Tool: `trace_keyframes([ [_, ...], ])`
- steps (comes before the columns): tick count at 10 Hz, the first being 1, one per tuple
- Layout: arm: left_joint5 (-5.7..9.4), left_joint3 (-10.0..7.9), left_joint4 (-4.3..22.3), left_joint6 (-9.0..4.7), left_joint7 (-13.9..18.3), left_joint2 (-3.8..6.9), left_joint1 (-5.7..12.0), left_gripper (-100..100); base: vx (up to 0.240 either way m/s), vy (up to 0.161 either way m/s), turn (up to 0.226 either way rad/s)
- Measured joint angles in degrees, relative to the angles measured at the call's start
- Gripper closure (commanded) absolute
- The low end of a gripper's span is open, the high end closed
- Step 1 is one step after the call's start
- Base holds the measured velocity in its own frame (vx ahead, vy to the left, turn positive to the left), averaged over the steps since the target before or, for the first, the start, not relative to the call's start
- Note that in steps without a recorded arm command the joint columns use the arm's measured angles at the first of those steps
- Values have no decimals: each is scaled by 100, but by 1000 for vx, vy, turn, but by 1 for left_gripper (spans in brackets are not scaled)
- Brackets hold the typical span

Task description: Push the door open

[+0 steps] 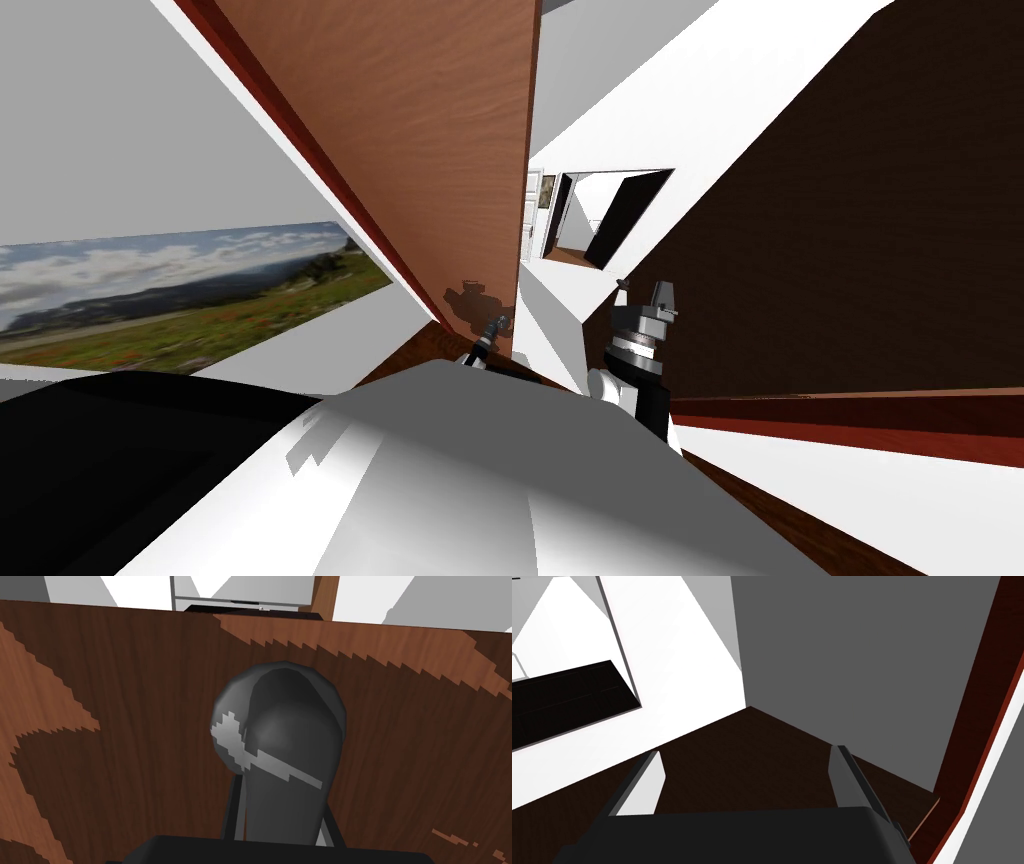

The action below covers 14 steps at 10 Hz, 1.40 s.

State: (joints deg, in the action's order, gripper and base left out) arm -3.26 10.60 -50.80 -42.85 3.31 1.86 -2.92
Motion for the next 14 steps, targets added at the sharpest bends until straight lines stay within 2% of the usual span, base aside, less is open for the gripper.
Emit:
trace_keyframes([
  [3,-2,2,0,13,-2,-3,10,100,0,0,0],
  [6,15,-29,69,28,-29,2,-21,100,133,-50,29],
  [8,43,-87,158,-43,-49,23,-1,100,194,-68,46],
  [9,54,-114,13,45,-66,40,-71,100,180,-112,74],
  [10,93,-191,129,8,-75,62,38,100,182,-129,59],
  [12,165,-359,190,46,-154,42,145,100,200,-115,78],
  [14,227,-486,74,98,-180,105,67,100,192,-98,73],
])
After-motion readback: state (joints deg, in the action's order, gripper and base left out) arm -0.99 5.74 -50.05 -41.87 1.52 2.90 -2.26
